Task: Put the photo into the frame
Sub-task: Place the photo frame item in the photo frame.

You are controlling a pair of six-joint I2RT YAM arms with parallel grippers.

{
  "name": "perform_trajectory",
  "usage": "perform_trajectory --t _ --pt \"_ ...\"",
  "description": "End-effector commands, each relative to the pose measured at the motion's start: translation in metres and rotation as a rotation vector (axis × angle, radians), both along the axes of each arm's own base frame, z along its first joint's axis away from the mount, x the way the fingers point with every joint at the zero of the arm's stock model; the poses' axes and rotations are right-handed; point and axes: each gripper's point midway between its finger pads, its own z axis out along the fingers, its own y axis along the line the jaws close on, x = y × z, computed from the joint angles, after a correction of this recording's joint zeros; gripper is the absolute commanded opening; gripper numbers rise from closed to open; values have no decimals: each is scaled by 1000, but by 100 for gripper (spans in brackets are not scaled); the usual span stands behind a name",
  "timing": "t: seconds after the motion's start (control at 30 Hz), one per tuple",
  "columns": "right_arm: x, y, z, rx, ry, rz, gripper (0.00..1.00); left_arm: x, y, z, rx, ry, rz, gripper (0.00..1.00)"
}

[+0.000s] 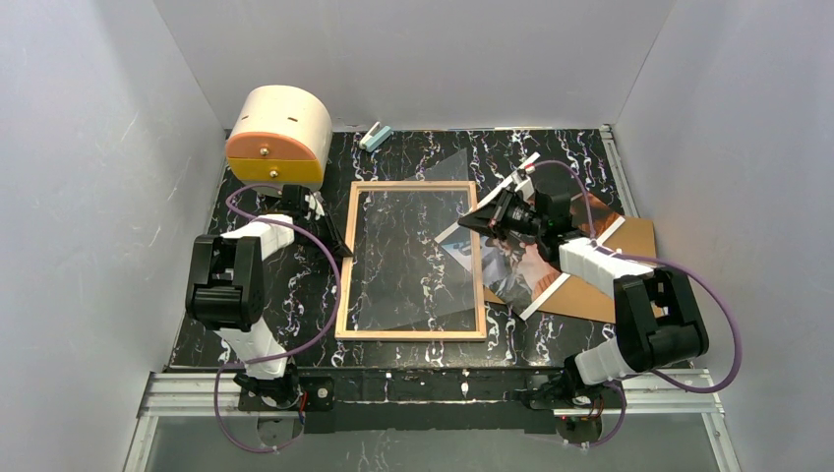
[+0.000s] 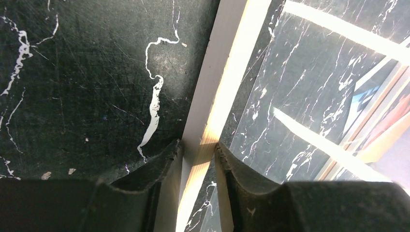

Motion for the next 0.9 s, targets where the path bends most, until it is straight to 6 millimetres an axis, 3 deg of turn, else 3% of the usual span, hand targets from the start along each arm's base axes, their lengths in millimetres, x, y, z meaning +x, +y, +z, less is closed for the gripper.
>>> perform_trajectory --t 0.0,0.17,0.43,0.47,0.53,0.6,0.77,0.87 --pt "10 19 63 54 -99 9 1 -18 1 -3 17 39 -8 26" --pt "12 38 94 55 -130 42 1 -17 0 3 9 20 -15 20" --pt "12 61 104 64 -139 77 1 -14 -3 7 -4 11 -22 12" --pt "11 65 107 69 -143 84 1 -14 -3 8 -5 9 -23 16" --pt "9 72 113 75 -152 98 1 -13 -2 11 3 5 -25 36" --pt "9 77 118 78 -163 105 1 -11 1 16 22 -5 -24 45" --pt "8 88 121 77 -167 119 1 -8 12 25 84 -33 -20 46" --pt "8 95 121 78 -169 130 1 -9 14 21 98 -24 -23 38"
